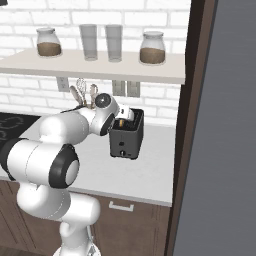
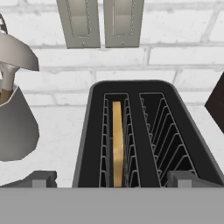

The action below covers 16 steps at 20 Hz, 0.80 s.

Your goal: Start the toaster. Once the lever pops up, take the bread to the plate on the dining counter.

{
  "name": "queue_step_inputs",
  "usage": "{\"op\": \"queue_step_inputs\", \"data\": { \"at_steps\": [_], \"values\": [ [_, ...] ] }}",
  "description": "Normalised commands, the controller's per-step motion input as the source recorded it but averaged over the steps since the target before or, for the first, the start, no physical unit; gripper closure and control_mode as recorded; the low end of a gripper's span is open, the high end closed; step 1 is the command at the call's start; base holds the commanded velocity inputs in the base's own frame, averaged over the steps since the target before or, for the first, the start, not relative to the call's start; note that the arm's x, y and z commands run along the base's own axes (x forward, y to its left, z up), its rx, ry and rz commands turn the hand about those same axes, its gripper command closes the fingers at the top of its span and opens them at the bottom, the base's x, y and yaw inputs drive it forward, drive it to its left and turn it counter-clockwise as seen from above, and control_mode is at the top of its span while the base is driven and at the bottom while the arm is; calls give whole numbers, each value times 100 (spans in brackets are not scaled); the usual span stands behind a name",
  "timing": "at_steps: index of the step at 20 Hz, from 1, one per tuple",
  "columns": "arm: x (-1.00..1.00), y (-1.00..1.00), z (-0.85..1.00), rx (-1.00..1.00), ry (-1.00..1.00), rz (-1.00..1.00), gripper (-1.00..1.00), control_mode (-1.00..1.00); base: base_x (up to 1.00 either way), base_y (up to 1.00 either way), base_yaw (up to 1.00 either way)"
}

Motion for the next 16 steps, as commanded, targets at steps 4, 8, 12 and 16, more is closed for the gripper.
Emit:
{"op": "queue_step_inputs", "data": {
  "at_steps": [4, 8, 12, 16],
  "values": [
    [0, 0, 0, 0, 0, 0, -100, -100, 0, 0, 0],
    [0, 0, 0, 0, 0, 0, -100, -100, 0, 0, 0],
    [0, 0, 0, 0, 0, 0, -100, -100, 0, 0, 0],
    [0, 0, 0, 0, 0, 0, -100, -100, 0, 0, 0]
  ]
}}
